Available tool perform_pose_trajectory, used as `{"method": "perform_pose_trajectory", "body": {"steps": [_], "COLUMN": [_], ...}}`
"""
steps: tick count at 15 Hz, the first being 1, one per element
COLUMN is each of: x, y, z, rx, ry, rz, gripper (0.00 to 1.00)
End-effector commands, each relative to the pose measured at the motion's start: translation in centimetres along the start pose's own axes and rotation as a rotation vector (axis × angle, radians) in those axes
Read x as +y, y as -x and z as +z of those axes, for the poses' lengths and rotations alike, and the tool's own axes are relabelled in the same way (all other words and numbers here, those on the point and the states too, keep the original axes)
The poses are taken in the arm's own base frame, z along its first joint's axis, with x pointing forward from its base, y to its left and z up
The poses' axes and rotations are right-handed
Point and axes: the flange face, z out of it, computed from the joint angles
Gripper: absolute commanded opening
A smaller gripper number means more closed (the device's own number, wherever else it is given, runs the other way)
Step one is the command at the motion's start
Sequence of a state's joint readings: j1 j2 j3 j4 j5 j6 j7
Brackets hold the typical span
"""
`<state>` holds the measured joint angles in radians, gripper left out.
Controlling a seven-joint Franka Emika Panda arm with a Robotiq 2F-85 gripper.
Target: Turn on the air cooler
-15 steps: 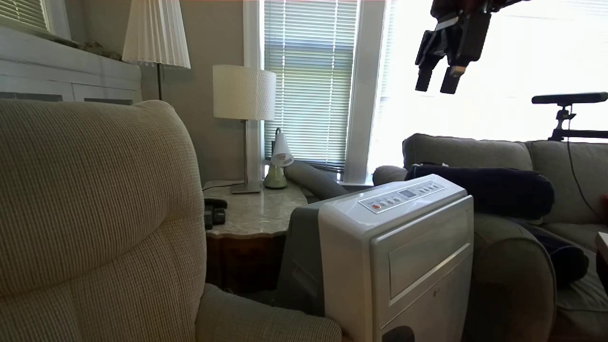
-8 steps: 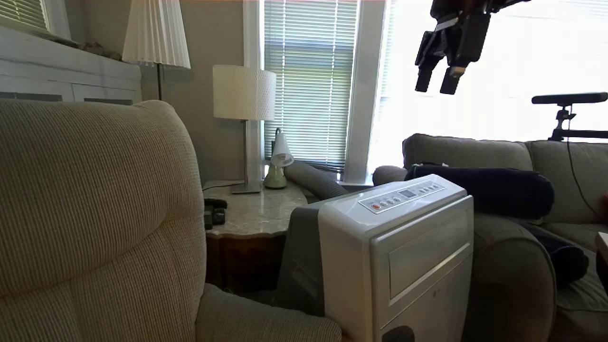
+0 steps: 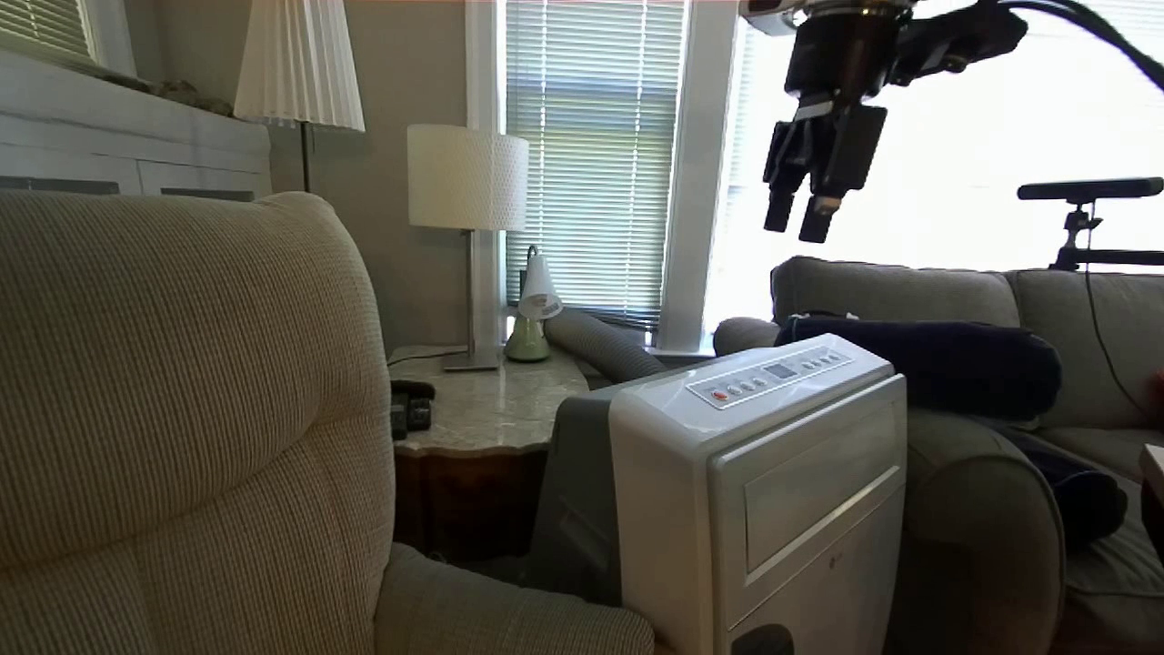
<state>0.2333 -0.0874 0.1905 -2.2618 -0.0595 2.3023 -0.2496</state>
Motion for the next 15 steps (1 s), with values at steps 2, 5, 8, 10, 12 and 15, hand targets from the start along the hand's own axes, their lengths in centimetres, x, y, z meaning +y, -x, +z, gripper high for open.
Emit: {"method": "perform_pose_trajectory", "body": {"steps": [2,5,8,10,12,15], "x": [-0.2,-0.8,-1.2,-1.2,-1.3,-1.0], "y": [-2.6,-3.8,-4.5,-4.6,-4.6,-4.5], "z": [2.9,4.7,6.7,8.0,9.2,10.8], "rx": [0.032,0.039,0.027,0.015,-0.005,-0.03], "ry": [-0.044,-0.057,-0.071,-0.088,-0.096,-0.109], "rz": [-0.028,-0.043,-0.043,-0.04,-0.035,-0.019], "gripper": [0.44,0.23,0.03,0.0,0.0,0.0]}}
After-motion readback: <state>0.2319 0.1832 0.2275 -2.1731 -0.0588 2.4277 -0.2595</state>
